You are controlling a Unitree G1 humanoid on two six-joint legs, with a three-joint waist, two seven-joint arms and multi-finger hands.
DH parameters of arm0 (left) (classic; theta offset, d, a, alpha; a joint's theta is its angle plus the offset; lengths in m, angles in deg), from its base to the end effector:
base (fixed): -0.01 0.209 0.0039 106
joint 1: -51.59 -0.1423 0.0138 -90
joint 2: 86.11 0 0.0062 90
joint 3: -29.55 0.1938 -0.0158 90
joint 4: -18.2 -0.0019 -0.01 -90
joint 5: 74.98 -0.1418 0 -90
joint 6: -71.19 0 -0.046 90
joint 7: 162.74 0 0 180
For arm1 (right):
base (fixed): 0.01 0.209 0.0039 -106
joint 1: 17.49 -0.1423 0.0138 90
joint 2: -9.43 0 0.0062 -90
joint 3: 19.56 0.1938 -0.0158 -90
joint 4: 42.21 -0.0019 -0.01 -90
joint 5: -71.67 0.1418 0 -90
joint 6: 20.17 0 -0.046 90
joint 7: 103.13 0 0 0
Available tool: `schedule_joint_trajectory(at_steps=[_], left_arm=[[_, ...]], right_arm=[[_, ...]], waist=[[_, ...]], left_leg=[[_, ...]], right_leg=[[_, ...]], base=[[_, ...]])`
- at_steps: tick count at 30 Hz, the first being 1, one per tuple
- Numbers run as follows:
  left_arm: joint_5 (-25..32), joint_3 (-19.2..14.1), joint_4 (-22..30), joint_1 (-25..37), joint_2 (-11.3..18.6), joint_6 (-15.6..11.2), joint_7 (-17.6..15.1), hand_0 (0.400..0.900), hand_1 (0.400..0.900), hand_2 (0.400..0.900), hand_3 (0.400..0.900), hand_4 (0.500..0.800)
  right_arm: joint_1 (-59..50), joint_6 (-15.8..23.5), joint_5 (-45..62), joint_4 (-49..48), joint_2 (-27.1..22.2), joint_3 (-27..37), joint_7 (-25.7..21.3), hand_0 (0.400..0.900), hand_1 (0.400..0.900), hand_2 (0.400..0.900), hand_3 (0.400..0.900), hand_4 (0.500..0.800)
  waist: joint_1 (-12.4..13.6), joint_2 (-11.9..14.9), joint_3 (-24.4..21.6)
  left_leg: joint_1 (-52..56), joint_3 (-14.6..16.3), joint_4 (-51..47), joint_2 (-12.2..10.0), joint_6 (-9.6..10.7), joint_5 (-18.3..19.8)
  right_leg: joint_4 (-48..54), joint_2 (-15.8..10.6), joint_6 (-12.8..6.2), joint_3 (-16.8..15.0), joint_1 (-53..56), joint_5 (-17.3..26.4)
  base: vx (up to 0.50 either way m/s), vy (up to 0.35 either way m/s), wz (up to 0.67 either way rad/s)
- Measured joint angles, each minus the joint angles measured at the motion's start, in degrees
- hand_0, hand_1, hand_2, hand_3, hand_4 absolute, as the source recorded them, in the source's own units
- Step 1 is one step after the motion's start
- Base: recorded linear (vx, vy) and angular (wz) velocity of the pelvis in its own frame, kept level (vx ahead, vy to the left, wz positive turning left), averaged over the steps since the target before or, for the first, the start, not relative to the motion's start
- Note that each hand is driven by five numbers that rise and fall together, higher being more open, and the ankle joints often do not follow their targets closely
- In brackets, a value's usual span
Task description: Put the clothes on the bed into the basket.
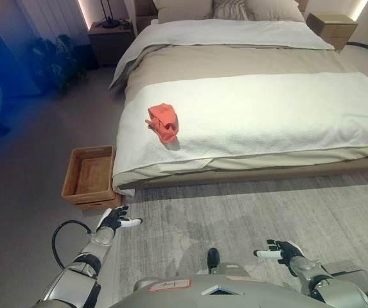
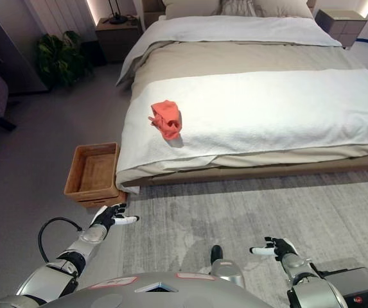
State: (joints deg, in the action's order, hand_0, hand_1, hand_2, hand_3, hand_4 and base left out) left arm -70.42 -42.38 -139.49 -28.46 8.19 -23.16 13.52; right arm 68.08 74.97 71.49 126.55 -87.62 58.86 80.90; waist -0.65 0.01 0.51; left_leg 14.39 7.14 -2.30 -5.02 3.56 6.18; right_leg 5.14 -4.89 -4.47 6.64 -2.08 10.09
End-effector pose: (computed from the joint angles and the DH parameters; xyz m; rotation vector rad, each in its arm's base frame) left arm 0.1468 0.2478 -0.0994 0.4755 0.9478 0.0179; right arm 0.0800 -0.2865 -0.1097 -0.4394 1.2407 -0.0236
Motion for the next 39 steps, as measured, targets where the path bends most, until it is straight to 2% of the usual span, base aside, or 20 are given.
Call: schedule_joint_trajectory(at_steps=[11,31,35,38,39], left_arm=[[3.1,0.0,1.3,0.0,-0.1,-0.2,0.0,0.9,0.9,0.9,0.9,0.8],[3.1,0.0,2.6,0.0,-0.3,-0.2,0.1,0.9,0.9,0.9,0.9,0.8],[3.1,0.0,2.6,0.0,-0.7,-0.2,0.4,0.9,0.9,0.9,0.9,0.8],[3.1,0.4,2.6,0.0,-1.0,-0.3,0.6,0.9,0.9,0.9,0.9,0.8],[3.1,0.4,2.6,0.1,-1.1,-0.3,0.6,0.9,0.9,0.9,0.9,0.8]], right_arm=[[0.0,0.0,0.0,0.0,0.0,0.0,0.0,0.9,0.9,0.9,0.9,0.8],[0.0,0.0,0.3,0.0,0.0,0.1,0.1,0.9,0.9,0.9,0.9,0.8],[0.0,0.0,0.3,0.0,0.0,0.1,0.1,0.9,0.9,0.9,0.9,0.8],[-0.3,0.0,0.3,0.0,-0.1,0.1,0.1,0.9,0.9,0.9,0.9,0.8],[-0.4,0.0,0.3,0.0,-0.1,0.1,0.1,0.9,0.9,0.9,0.9,0.8]], waist=[[0.2,0.2,0.2],[0.4,0.0,0.6],[0.9,-0.1,0.7],[0.9,-0.3,0.9],[0.9,-0.1,1.2]], left_leg=[[-0.2,-0.2,0.0,0.0,0.0,0.0],[0.1,-0.5,-0.2,0.8,0.0,0.0],[0.5,-0.5,-0.4,1.3,-0.1,-0.1],[0.5,-0.5,-0.9,2.3,-0.7,-0.4],[0.8,-0.6,-1.1,3.4,-1.0,-0.5]], right_leg=[[0.0,0.0,0.0,0.2,-0.1,0.0],[-0.2,-0.9,0.0,0.1,0.3,0.0],[-0.3,-1.3,-0.04,-0.1,0.4,0.1],[-1.3,-2.4,-0.45,-0.4,-0.3,0.3],[-1.8,-2.9,-0.46,-1.0,-0.5,0.3]], base=[[0.0,0.0,0.0],[0.01,0.034,0.0],[-0.02,0.107,-0.02],[-0.03,0.148,-0.01],[-0.04,0.213,0.02]])
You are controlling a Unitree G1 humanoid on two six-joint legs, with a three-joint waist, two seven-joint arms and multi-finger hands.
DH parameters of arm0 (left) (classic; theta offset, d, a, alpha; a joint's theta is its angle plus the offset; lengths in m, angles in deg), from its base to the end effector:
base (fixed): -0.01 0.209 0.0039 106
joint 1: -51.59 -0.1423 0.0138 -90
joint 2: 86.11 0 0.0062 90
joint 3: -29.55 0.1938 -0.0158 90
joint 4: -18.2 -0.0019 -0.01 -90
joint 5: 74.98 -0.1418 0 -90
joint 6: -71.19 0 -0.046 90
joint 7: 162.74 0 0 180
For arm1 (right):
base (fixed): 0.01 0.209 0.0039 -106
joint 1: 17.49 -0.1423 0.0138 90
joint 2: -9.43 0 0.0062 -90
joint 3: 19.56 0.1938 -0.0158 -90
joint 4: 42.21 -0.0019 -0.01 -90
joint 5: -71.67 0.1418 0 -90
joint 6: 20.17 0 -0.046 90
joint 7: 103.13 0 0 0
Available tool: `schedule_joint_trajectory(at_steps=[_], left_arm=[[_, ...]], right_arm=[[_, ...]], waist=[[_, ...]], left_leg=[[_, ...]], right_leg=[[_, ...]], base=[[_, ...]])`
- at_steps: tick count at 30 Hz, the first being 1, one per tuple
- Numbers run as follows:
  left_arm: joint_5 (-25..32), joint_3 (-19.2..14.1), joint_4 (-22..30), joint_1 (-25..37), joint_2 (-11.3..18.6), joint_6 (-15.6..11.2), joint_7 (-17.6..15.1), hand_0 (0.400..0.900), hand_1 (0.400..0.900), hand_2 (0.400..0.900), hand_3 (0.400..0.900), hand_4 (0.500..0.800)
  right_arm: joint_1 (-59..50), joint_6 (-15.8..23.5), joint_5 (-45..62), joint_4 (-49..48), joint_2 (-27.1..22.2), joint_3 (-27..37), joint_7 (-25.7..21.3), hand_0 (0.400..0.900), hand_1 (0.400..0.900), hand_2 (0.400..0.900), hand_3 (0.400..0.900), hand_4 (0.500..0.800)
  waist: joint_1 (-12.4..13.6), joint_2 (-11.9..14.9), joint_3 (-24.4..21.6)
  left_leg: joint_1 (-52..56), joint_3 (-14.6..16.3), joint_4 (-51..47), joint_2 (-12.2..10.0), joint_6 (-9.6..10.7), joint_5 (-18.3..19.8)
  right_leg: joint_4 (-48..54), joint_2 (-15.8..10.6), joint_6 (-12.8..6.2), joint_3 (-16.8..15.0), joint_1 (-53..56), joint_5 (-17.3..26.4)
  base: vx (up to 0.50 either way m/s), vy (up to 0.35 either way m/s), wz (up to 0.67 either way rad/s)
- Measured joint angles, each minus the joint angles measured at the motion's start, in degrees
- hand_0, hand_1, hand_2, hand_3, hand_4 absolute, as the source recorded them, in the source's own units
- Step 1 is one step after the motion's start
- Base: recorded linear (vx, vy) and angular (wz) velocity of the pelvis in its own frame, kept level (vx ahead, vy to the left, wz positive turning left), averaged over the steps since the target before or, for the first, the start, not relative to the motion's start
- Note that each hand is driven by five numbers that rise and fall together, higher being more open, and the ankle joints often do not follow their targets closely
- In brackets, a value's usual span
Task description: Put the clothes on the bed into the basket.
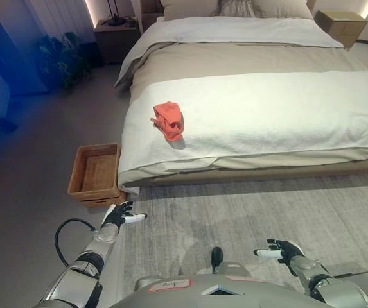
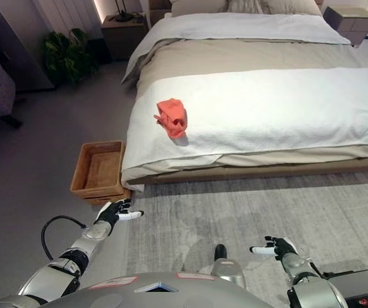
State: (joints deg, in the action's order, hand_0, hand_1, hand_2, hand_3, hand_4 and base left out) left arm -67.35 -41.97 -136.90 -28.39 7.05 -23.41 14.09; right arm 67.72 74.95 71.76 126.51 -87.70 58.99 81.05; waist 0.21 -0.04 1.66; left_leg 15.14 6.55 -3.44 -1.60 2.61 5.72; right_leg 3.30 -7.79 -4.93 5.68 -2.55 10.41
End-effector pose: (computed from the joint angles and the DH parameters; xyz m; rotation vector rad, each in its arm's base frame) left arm 0.1542 0.2366 -0.0981 0.4046 0.9020 0.0060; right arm 0.0825 -0.2869 -0.1090 -0.4343 1.2335 -0.0271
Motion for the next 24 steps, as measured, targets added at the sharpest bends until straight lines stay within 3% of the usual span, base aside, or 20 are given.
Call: schedule_joint_trajectory(at_steps=[2,3,4,5,7,10,13,15,17,20,22,23,24], left_arm=[[0.0,0.5,0.4,0.1,-0.2,0.0,0.1,0.9,0.9,0.9,0.9,0.8],[0.0,1.3,0.7,0.7,-0.2,0.0,0.0,0.9,0.9,0.9,0.9,0.8],[0.0,2.3,1.2,1.3,-0.4,0.0,0.2,0.9,0.9,0.9,0.9,0.8],[0.0,2.7,1.3,1.9,-0.4,0.0,0.5,0.9,0.9,0.9,0.9,0.8],[0.0,2.9,1.3,2.5,-0.7,0.0,0.6,0.9,0.9,0.9,0.9,0.8],[0.0,2.7,1.4,2.0,-0.7,0.0,0.8,0.9,0.9,0.9,0.9,0.8],[0.0,1.8,0.7,1.7,-0.6,0.2,0.9,0.9,0.9,0.9,0.9,0.8],[0.0,1.6,0.5,1.4,-0.5,0.2,0.9,0.9,0.9,0.9,0.9,0.8],[0.0,0.7,0.3,1.3,-0.5,0.2,0.8,0.9,0.9,0.9,0.9,0.8],[0.0,-0.1,0.1,0.8,-0.7,0.1,0.7,0.9,0.9,0.9,0.9,0.8],[0.0,-0.1,-0.1,0.3,-0.8,0.1,0.7,0.9,0.9,0.9,0.9,0.8],[0.0,-0.1,-0.2,0.1,-0.9,0.1,0.7,0.9,0.9,0.9,0.9,0.8],[0.0,-0.1,-0.3,-0.1,-2.0,0.1,0.3,0.9,0.9,0.9,0.9,0.8]], right_arm=[[-0.4,0.0,0.0,0.0,-0.3,0.0,0.0,0.9,0.9,0.9,0.9,0.8],[-1.0,0.0,0.0,0.1,-0.5,0.0,0.0,0.9,0.9,0.9,0.9,0.8],[-1.4,0.0,0.0,0.2,-1.0,0.0,0.0,0.9,0.9,0.9,0.9,0.8],[-1.7,0.1,0.1,1.1,-1.1,0.0,-0.1,0.9,0.9,0.9,0.9,0.8],[-3.5,0.2,0.2,1.9,-0.9,0.0,0.0,0.9,0.9,0.9,0.9,0.8],[-3.3,-0.2,0.2,2.7,0.1,0.0,0.6,0.9,0.9,0.9,0.9,0.8],[-1.8,0.0,0.2,2.2,0.1,0.7,0.8,0.9,0.9,0.9,0.9,0.8],[-0.9,-0.2,0.2,2.1,0.2,0.7,1.1,0.9,0.9,0.9,0.9,0.8],[-0.3,-0.3,0.2,2.2,0.7,0.7,1.1,0.9,0.9,0.9,0.9,0.8],[1.1,-0.9,0.3,2.3,1.6,1.3,1.0,0.9,0.9,0.9,0.9,0.8],[2.7,-0.9,1.0,2.3,1.9,1.6,1.0,0.9,0.9,0.9,0.9,0.8],[4.1,-0.9,1.6,2.3,2.1,1.8,1.0,0.9,0.9,0.9,0.9,0.8],[4.3,-1.1,2.1,2.3,1.6,2.4,0.8,0.9,0.9,0.9,0.9,0.8]], waist=[[0.0,0.1,0.5],[0.0,0.9,1.7],[-0.1,1.2,2.7],[-0.2,1.9,3.3],[-0.7,1.5,4.9],[-1.4,0.9,5.2],[-2.3,1.3,5.3],[-3.7,1.7,5.7],[-4.9,2.6,6.5],[-6.3,4.2,6.3],[-6.4,5.2,4.9],[-6.5,6.0,3.5],[-6.4,4.1,3.1]], left_leg=[[0.1,0.0,-0.3,1.6,-1.0,-0.3],[-0.1,-0.2,0.2,3.4,-3.2,-0.3],[-0.3,-0.4,0.6,4.1,-4.3,-0.3],[-0.2,-0.1,1.1,6.3,-5.6,0.6],[-0.7,0.8,2.3,6.7,-7.8,0.9],[-0.6,1.9,2.0,7.1,-10.4,0.7],[0.2,1.5,0.9,8.2,-12.6,0.0],[0.7,1.2,0.4,8.3,-12.6,-0.1],[2.6,0.6,-1.0,8.5,-12.5,-0.1],[4.5,-0.8,-1.3,8.4,-11.2,1.6],[6.2,-2.4,-1.7,8.1,-8.1,3.8],[6.8,-4.0,-1.8,7.8,-6.7,5.0],[7.5,-4.5,-1.7,5.5,-4.9,6.0]], right_leg=[[-3.1,-1.4,-0.93,-0.7,-1.8,-0.7],[-7.1,-3.1,-1.84,-1.4,-3.6,-1.3],[-10.7,-4.0,-2.28,-2.0,-5.6,-1.7],[-13.5,-5.2,-3.05,-3.2,-7.0,-1.2],[-17.7,-6.6,-6.02,-3.7,-9.9,2.7],[-28.7,-9.0,-5.73,-1.7,-14.6,2.3],[-24.3,-10.8,-6.73,-2.8,-15.1,1.8],[-17.6,-10.9,-7.15,-3.0,-14.9,2.1],[-7.8,-10.9,-9.8,-2.4,-14.0,4.2],[-2.6,-10.3,-10.04,-1.8,-13.8,4.5],[-4.3,-9.6,-10.08,-1.7,-12.2,3.1],[-4.6,-9.3,-9.04,-2.1,-10.9,1.0],[-5.8,-7.4,-8.0,-1.3,-10.7,2.9]], base=[[-0.06,0.224,0.04],[-0.11,0.308,0.12],[-0.09,0.239,0.09],[-0.08,0.239,0.0],[0.01,0.163,-0.17],[0.18,0.068,-0.04],[0.3,-0.051,0.16],[0.31,-0.045,0.29],[0.23,-0.018,0.22],[0.24,-0.027,0.26],[0.25,-0.052,0.21],[0.42,-0.104,0.34],[0.31,-0.077,0.28]])
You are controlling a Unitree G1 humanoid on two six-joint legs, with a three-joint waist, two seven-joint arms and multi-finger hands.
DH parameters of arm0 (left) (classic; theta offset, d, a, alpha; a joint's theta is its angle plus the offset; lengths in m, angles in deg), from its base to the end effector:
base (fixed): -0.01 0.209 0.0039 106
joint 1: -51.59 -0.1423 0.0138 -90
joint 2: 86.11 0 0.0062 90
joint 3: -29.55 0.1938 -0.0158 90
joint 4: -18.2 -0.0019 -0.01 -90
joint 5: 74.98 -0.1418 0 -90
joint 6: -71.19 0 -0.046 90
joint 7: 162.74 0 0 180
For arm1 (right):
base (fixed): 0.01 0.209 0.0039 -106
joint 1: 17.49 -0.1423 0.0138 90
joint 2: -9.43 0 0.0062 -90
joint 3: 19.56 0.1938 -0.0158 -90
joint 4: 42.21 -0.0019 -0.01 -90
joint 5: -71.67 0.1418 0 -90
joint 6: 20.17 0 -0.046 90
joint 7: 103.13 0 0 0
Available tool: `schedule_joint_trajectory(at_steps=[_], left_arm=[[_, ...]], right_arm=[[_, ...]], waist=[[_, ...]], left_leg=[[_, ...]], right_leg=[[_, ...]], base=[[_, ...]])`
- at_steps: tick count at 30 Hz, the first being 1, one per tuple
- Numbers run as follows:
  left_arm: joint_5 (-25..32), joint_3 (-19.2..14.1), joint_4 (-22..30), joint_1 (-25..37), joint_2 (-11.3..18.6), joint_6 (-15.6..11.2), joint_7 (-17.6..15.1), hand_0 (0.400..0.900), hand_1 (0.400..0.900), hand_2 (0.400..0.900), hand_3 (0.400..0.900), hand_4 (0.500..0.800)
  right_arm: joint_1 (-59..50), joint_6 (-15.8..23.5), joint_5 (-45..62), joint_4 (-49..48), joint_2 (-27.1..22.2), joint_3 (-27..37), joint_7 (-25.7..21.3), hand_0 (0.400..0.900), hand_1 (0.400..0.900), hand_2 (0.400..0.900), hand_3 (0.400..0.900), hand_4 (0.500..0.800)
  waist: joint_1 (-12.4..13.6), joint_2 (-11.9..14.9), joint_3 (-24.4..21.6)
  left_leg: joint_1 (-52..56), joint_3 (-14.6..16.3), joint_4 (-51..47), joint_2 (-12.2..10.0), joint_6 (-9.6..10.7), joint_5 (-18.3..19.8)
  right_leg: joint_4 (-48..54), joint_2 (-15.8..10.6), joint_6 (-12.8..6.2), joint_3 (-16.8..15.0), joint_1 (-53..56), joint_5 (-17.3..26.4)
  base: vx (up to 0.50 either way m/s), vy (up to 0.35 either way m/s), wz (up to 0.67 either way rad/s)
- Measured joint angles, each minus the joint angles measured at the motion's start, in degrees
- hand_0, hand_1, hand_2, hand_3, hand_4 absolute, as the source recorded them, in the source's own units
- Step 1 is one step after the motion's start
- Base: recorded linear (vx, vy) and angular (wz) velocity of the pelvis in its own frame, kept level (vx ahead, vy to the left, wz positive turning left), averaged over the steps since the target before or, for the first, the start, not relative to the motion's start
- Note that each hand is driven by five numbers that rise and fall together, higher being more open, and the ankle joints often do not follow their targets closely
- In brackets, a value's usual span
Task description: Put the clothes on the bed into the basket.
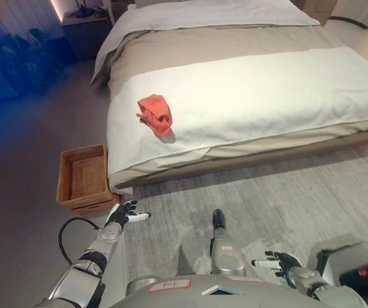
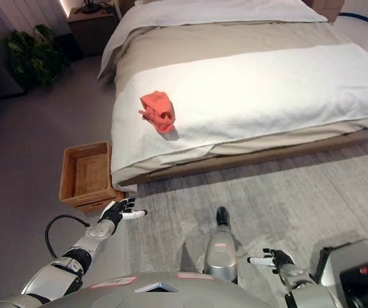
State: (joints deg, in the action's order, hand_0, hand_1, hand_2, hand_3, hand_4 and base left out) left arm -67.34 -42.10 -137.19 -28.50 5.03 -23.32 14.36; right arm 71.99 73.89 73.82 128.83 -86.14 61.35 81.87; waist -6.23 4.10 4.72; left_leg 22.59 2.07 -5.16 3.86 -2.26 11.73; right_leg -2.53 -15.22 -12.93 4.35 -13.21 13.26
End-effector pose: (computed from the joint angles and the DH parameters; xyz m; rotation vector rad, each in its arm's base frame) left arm 0.1527 0.2248 -0.1021 0.3721 0.9103 -0.0160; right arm 0.0457 -0.2823 -0.1175 -0.3358 1.3544 -0.0743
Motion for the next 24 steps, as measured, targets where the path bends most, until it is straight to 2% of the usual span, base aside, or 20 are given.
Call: schedule_joint_trajectory(at_steps=[1,2,4,6,7,9,10,12,14,16,18,19,20,22,23,24], left_arm=[[0.0,0.1,0.0,-0.1,-1.0,0.0,0.1,0.9,0.9,0.9,0.9,0.8],[0.0,0.1,0.3,0.2,-1.3,-0.1,0.1,0.9,0.9,0.9,0.9,0.8],[0.0,0.0,0.9,1.3,-1.2,-0.3,0.0,0.9,0.9,0.9,0.9,0.8],[0.1,0.1,1.2,2.2,-1.3,-0.6,-0.1,0.9,0.9,0.9,0.9,0.8],[0.7,0.3,1.1,3.0,-1.3,-0.6,-0.2,0.9,0.9,0.9,0.9,0.8],[2.4,0.8,1.1,5.1,-1.1,-0.7,-0.8,0.9,0.9,0.9,0.9,0.8],[2.7,1.4,1.2,5.9,-1.1,-0.7,-1.1,0.9,0.9,0.9,0.9,0.8],[3.6,1.9,1.0,6.0,-0.9,-0.6,-1.3,0.9,0.9,0.9,0.9,0.8],[4.1,2.2,0.7,6.0,-0.8,-0.3,-1.5,0.9,0.9,0.9,0.9,0.8],[4.5,2.3,0.8,6.0,-0.9,-0.3,-1.5,0.9,0.9,0.9,0.9,0.8],[4.5,2.3,1.0,6.3,-0.9,-0.3,-1.4,0.9,0.9,0.9,0.9,0.8],[4.5,2.8,1.0,6.5,-0.7,-0.3,-1.5,0.9,0.9,0.9,0.9,0.8],[4.5,3.3,0.7,6.4,-0.6,0.0,-1.4,0.9,0.9,0.9,0.9,0.8],[4.6,3.3,1.2,7.3,-0.7,-0.1,-1.4,0.9,0.9,0.9,0.9,0.8],[4.7,3.0,1.3,7.5,-0.7,-0.1,-1.3,0.9,0.9,0.9,0.9,0.8],[4.6,3.0,1.4,7.8,-0.7,-0.1,-1.1,0.9,0.9,0.9,0.9,0.8]], right_arm=[[-0.1,0.0,0.4,-0.1,-0.5,0.3,0.0,0.9,0.9,0.9,0.9,0.8],[-1.0,0.0,0.5,-0.1,-0.6,0.3,0.0,0.9,0.9,0.9,0.9,0.8],[-3.8,0.5,0.5,-0.7,-1.0,0.3,0.0,0.9,0.9,0.9,0.9,0.8],[-5.9,1.7,0.6,-1.7,-2.2,0.4,0.0,0.9,0.9,0.9,0.9,0.8],[-6.9,1.8,0.6,-2.4,-2.7,0.5,-0.1,0.9,0.9,0.9,0.9,0.8],[-7.2,1.9,0.6,-2.3,-3.0,0.3,-0.5,0.9,0.9,0.9,0.9,0.8],[-7.1,1.6,0.7,-2.1,-3.3,0.4,-0.6,0.9,0.9,0.9,0.9,0.8],[-7.1,1.5,0.7,-1.9,-3.3,0.4,-0.9,0.9,0.9,0.9,0.9,0.8],[-7.5,1.5,0.8,-1.9,-3.2,0.3,-1.0,0.9,0.9,0.9,0.9,0.8],[-7.8,1.5,1.9,-1.9,-3.1,0.4,-1.0,0.9,0.9,0.9,0.9,0.8],[-7.7,1.5,2.4,-1.9,-2.9,0.4,-1.0,0.9,0.9,0.9,0.9,0.8],[-7.3,1.4,2.6,-1.7,-2.7,0.2,-1.1,0.9,0.9,0.9,0.9,0.8],[-6.8,1.5,2.7,-1.8,-2.5,0.2,-1.1,0.9,0.9,0.9,0.9,0.8],[-6.8,1.5,2.8,-1.8,-2.6,0.2,-1.4,0.9,0.9,0.9,0.9,0.8],[-7.1,1.4,2.9,-1.8,-2.7,0.2,-1.6,0.9,0.9,0.9,0.9,0.8],[-7.1,1.2,3.1,-1.7,-2.7,0.1,-2.2,0.9,0.9,0.9,0.9,0.8]], waist=[[-0.2,-2.3,-1.0],[-0.1,-3.7,-1.4],[-0.1,-4.5,-1.3],[-1.5,-5.3,-1.8],[-1.7,-6.0,-2.3],[-2.5,-5.1,-2.9],[-3.4,-5.3,-2.8],[-3.0,-5.6,-2.5],[-3.0,-5.8,-2.2],[-3.0,-5.4,-2.0],[-2.0,-4.3,-0.9],[-0.9,-3.2,-0.5],[-0.1,-2.4,-1.0],[0.2,-0.7,-0.2],[0.2,-0.2,0.2],[0.4,0.6,0.8]], left_leg=[[0.2,-0.5,0.3,-2.7,1.5,-0.1],[0.2,-1.3,0.9,-4.7,3.0,-0.1],[0.0,-2.8,2.9,-7.0,4.9,-0.3],[-0.6,-4.5,3.5,-8.9,6.4,0.2],[-2.4,-5.6,4.5,-9.8,6.4,0.2],[-5.8,-8.5,5.8,-10.3,6.5,0.4],[-7.3,-9.9,6.3,-11.1,6.5,0.3],[-8.2,-10.3,6.8,-12.6,7.7,-0.2],[-10.0,-10.5,8.9,-13.6,10.4,-1.7],[-11.6,-10.4,12.7,-14.1,12.1,-2.7],[-15.0,-10.4,22.9,-13.9,12.5,-4.1],[-16.5,-10.2,27.0,-13.7,12.8,-6.1],[-16.2,-10.4,27.0,-13.8,14.1,-9.0],[-17.2,-9.9,30.0,-13.8,13.3,-14.7],[-19.1,-9.5,33.2,-13.6,13.2,-17.5],[-21.0,-8.2,35.8,-13.5,13.2,-15.3]], right_leg=[[-0.9,2.1,0.25,0.9,0.1,-0.9],[-2.4,4.0,1.73,1.3,0.0,-1.9],[-7.4,5.6,5.31,1.9,-1.1,-5.0],[-11.3,6.3,5.53,3.3,-2.5,-8.1],[-13.5,6.6,5.47,3.9,-3.8,-9.1],[-16.8,5.5,5.45,4.2,-6.5,-11.6],[-18.2,5.9,5.76,4.8,-7.3,-13.2],[-19.1,6.4,6.78,5.4,-8.3,-14.6],[-19.7,7.0,7.78,6.6,-8.3,-16.1],[-19.7,7.5,9.17,7.4,-7.4,-17.2],[-17.9,9.6,10.29,7.7,-4.0,-18.1],[-16.5,9.7,10.88,7.1,-2.4,-17.6],[-15.5,10.2,10.94,6.9,-1.4,-17.4],[-12.7,10.9,12.58,7.1,1.5,-17.0],[-11.7,11.1,14.8,7.1,3.0,-17.7],[-9.8,11.3,15.99,6.4,4.4,-17.2]], base=[[0.32,-0.071,0.39],[0.21,-0.05,0.29],[0.31,-0.12,0.47],[0.33,-0.204,0.71],[0.27,-0.186,0.75],[0.24,-0.176,0.64],[0.24,-0.196,0.37],[0.25,-0.227,0.28],[0.27,-0.262,0.22],[0.32,-0.34,0.02],[0.27,-0.331,-0.02],[0.22,-0.211,-0.05],[0.23,-0.207,-0.09],[0.24,-0.107,-0.33],[0.29,-0.08,-0.54],[0.3,-0.035,-0.69]])
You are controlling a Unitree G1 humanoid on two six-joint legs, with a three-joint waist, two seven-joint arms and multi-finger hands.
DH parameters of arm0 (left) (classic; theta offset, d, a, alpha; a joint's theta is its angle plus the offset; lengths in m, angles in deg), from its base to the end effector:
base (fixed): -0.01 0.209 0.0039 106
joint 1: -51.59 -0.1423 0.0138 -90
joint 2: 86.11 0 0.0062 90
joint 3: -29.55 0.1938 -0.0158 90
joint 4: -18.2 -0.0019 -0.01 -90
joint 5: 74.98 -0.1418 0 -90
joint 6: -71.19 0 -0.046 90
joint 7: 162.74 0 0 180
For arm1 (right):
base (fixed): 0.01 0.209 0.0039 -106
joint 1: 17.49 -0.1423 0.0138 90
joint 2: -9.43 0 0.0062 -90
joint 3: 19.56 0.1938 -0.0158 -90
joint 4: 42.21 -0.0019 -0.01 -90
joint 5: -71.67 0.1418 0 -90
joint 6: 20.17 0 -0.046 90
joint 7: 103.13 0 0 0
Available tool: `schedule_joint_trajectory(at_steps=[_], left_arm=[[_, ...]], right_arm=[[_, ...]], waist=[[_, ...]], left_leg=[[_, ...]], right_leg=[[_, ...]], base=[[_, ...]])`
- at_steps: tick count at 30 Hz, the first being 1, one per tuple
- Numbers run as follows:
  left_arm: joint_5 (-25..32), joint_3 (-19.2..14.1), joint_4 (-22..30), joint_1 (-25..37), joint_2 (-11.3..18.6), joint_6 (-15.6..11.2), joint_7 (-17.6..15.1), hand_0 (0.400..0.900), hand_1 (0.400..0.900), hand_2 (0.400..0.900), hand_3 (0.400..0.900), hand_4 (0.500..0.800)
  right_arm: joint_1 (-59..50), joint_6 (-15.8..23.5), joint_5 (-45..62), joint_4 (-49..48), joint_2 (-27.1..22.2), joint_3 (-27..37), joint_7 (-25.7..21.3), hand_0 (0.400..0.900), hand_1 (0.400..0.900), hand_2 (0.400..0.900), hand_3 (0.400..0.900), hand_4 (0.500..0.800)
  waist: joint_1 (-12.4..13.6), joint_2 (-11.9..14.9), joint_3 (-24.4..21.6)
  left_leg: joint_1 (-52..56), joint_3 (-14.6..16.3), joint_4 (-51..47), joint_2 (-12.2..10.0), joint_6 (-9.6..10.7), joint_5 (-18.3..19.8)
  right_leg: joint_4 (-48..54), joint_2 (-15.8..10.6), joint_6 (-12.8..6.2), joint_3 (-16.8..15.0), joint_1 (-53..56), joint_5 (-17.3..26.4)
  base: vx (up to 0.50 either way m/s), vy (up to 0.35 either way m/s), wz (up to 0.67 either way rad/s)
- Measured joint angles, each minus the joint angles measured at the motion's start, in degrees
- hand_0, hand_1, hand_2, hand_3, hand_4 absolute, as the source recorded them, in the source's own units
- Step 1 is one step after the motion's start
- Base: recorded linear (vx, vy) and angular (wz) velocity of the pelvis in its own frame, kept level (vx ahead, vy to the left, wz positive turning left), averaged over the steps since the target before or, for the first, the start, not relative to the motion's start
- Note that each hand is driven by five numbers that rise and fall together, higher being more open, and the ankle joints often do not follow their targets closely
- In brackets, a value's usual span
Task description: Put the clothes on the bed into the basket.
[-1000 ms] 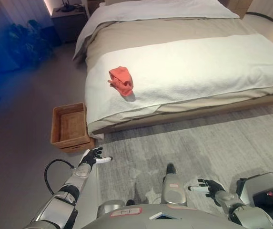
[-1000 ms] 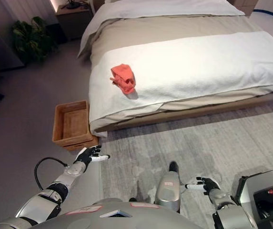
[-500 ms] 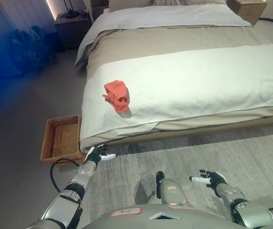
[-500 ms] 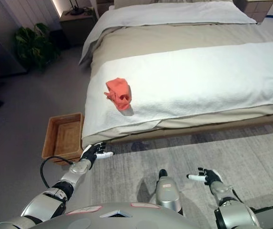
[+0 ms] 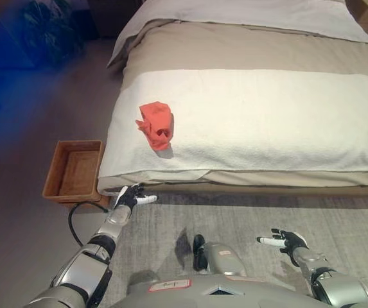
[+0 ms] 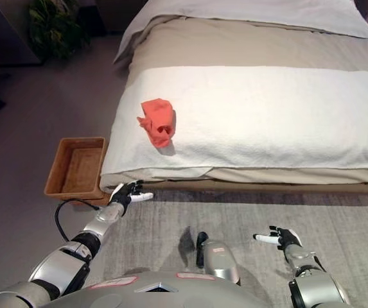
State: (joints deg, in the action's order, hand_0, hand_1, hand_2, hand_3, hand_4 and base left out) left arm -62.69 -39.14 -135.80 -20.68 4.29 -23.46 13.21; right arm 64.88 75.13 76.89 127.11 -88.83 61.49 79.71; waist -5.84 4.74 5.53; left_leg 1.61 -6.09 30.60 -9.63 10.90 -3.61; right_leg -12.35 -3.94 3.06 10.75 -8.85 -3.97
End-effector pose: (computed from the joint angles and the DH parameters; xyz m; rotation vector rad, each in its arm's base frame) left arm 0.2023 0.2076 -0.0797 0.3378 0.7537 -0.0263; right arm 0.0999 -0.2951 -0.1012 -0.3659 1.1626 -0.1542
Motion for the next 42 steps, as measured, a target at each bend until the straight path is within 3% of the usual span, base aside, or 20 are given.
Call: schedule_joint_trajectory(at_steps=[2,4,5,7,8,13,15,17,18,19,22,23,26,29,32,35,42], left_arm=[[0.0,-0.2,0.1,-0.3,0.1,-0.2,0.1,0.9,0.9,0.9,0.9,0.8],[0.1,-0.3,0.0,-0.5,0.3,0.0,0.2,0.9,0.9,0.9,0.9,0.8],[0.2,-0.3,0.0,-0.7,0.4,-0.1,0.2,0.9,0.9,0.9,0.9,0.8],[0.5,-0.4,0.0,-1.0,0.6,-0.1,0.2,0.9,0.9,0.9,0.9,0.8],[0.8,-0.5,0.0,-1.6,0.8,0.0,0.2,0.9,0.9,0.9,0.9,0.8],[1.1,-0.7,-0.2,-3.6,1.6,-0.1,0.2,0.9,0.9,0.9,0.9,0.8],[1.1,-0.8,-0.2,-4.6,1.8,-0.2,0.2,0.9,0.9,0.9,0.9,0.8],[1.1,-0.6,-0.1,-5.6,1.4,-0.1,0.3,0.9,0.9,0.9,0.9,0.8],[1.1,-0.7,0.3,-6.2,1.5,-0.1,0.3,0.9,0.9,0.9,0.9,0.8],[1.1,-0.6,1.2,-6.1,1.9,-0.1,0.3,0.9,0.9,0.9,0.9,0.8],[0.9,-0.2,2.0,-4.9,1.8,-0.4,0.1,0.9,0.9,0.9,0.9,0.8],[0.9,-0.2,2.1,-4.9,1.7,-0.5,0.1,0.9,0.9,0.9,0.9,0.8],[-1.6,-0.3,2.0,-3.3,3.1,-0.5,-1.1,0.9,0.9,0.9,0.9,0.8],[-7.8,0.4,-1.6,-0.2,5.2,-0.2,-4.4,0.9,0.9,0.9,0.9,0.8],[-9.4,1.2,-7.6,7.0,6.0,0.2,-9.1,0.9,0.9,0.9,0.9,0.8],[-9.4,1.5,-11.8,12.4,6.3,1.1,-10.7,0.9,0.9,0.9,0.9,0.8],[-9.7,1.6,-13.8,19.7,8.4,1.3,-15.2,0.9,0.9,0.9,0.9,0.8]], right_arm=[[-0.1,0.0,0.1,0.6,-0.1,-0.3,-0.1,0.9,0.9,0.9,0.9,0.8],[-0.7,0.2,0.1,0.6,0.2,-0.3,-0.1,0.9,0.9,0.9,0.9,0.8],[-0.5,0.2,0.1,0.7,0.4,-0.3,-0.1,0.9,0.9,0.9,0.9,0.8],[-0.2,0.2,0.0,1.0,0.0,-0.3,-0.2,0.9,0.9,0.9,0.9,0.8],[-0.3,0.4,0.0,1.1,0.0,-0.4,-0.2,0.9,0.9,0.9,0.9,0.8],[1.7,0.2,-0.4,1.9,0.0,-1.0,0.0,0.9,0.9,0.9,0.9,0.8],[1.7,0.3,-0.4,1.9,-0.3,-1.1,-0.1,0.9,0.9,0.9,0.9,0.8],[2.1,0.1,-0.6,2.0,-1.4,-1.5,0.0,0.9,0.9,0.9,0.9,0.8],[2.1,0.1,-0.8,1.9,-1.6,-1.6,-0.1,0.9,0.9,0.9,0.9,0.8],[1.7,0.1,-1.0,1.6,-1.3,-2.0,0.0,0.9,0.9,0.9,0.9,0.8],[0.7,0.3,-1.6,1.4,-1.4,-2.0,0.1,0.9,0.9,0.9,0.9,0.8],[0.2,0.3,-1.6,1.3,-1.6,-2.0,0.1,0.9,0.9,0.9,0.9,0.8],[-0.6,0.3,-2.0,0.4,-0.7,-3.3,0.8,0.9,0.9,0.9,0.9,0.8],[-2.0,0.4,-2.7,-0.6,-0.5,-3.8,1.1,0.9,0.9,0.9,0.9,0.8],[-4.0,1.0,-2.6,-0.5,-0.5,-5.9,1.0,0.9,0.9,0.9,0.9,0.8],[-5.6,0.8,-2.6,0.5,-0.5,-6.0,0.0,0.9,0.9,0.9,0.9,0.8],[-8.5,1.0,-2.6,0.3,-1.5,-7.3,-0.7,0.9,0.9,0.9,0.9,0.8]], waist=[[2.0,1.3,0.8],[3.2,0.8,1.6],[3.7,0.7,1.8],[5.4,-1.3,2.6],[5.9,-2.3,2.9],[6.4,-4.5,2.6],[6.3,-5.1,2.2],[6.1,-7.1,1.0],[6.0,-7.5,0.7],[6.1,-7.0,0.8],[6.4,-7.2,0.1],[7.3,-8.5,-0.6],[8.0,-7.8,-0.9],[7.9,-6.7,-1.1],[7.9,-4.5,-0.5],[7.2,-2.5,1.0],[4.7,-0.8,5.0]], left_leg=[[-1.3,4.4,-4.2,1.1,-0.5,1.0],[-3.9,6.6,-11.9,0.7,-0.5,0.9],[-3.6,7.0,-20.8,0.6,-1.1,0.0],[-5.1,6.9,-30.1,-1.6,-0.5,-3.3],[-6.1,6.5,-31.5,-2.4,-0.1,-4.7],[-8.5,3.4,-33.6,-1.7,-0.6,-6.9],[-7.3,3.3,-33.1,-1.1,-1.2,-7.3],[-5.1,3.4,-31.9,-0.7,-4.1,-12.4],[-3.3,4.4,-33.4,-1.0,-3.4,-11.1],[-2.3,4.8,-33.4,0.2,-3.4,-9.8],[-1.8,7.6,-33.4,3.1,-5.4,-5.7],[-2.0,8.5,-33.5,3.1,-6.3,-4.0],[-3.1,12.0,-33.0,5.4,-8.3,-1.9],[-6.5,13.9,-31.6,6.0,-8.4,-1.8],[-13.5,13.2,-28.3,5.6,-8.3,-1.5],[-16.0,12.8,-27.6,5.1,-8.1,-2.8],[-18.6,14.5,-26.4,5.0,-8.2,-2.4]], right_leg=[[3.9,0.5,0.73,-2.2,2.8,1.3],[7.9,1.8,0.74,-3.1,6.5,1.8],[9.8,2.7,0.28,-4.0,8.1,2.3],[12.0,4.9,0.23,-5.6,10.1,3.7],[12.6,5.9,2.01,-5.7,11.3,5.2],[13.5,7.3,3.29,-11.2,15.2,4.2],[13.4,7.1,2.65,-14.1,15.7,3.8],[12.6,7.5,-0.14,-17.0,16.0,1.8],[11.9,7.2,-1.17,-18.2,15.9,0.8],[10.3,5.9,-2.82,-20.2,15.4,-0.2],[6.4,2.4,-5.7,-23.0,11.8,-3.9],[5.4,1.9,-6.46,-23.2,10.7,-4.4],[2.0,-1.5,-8.63,-23.3,6.5,-5.3],[0.9,-3.0,-9.54,-22.8,2.1,-5.0],[-2.2,-2.4,-10.14,-22.6,-5.0,-4.7],[-2.0,-1.8,-10.69,-22.4,-7.2,-3.7],[0.0,-2.6,-10.86,-22.5,-9.4,-1.8]], base=[[0.32,0.049,-0.76],[0.31,0.093,-0.67],[0.3,0.1,-0.56],[0.28,0.091,-0.51],[0.23,0.064,-0.49],[0.21,0.088,-0.64],[0.19,0.143,-0.78],[0.23,0.256,-1.01],[0.18,0.239,-0.72],[0.19,0.249,-0.63],[0.09,0.158,-0.71],[0.01,0.094,-0.38],[-0.03,0.097,-0.49],[-0.2,-0.008,-0.11],[-0.18,-0.029,0.06],[-0.1,0.019,-0.02],[-0.11,0.02,-0.23]])
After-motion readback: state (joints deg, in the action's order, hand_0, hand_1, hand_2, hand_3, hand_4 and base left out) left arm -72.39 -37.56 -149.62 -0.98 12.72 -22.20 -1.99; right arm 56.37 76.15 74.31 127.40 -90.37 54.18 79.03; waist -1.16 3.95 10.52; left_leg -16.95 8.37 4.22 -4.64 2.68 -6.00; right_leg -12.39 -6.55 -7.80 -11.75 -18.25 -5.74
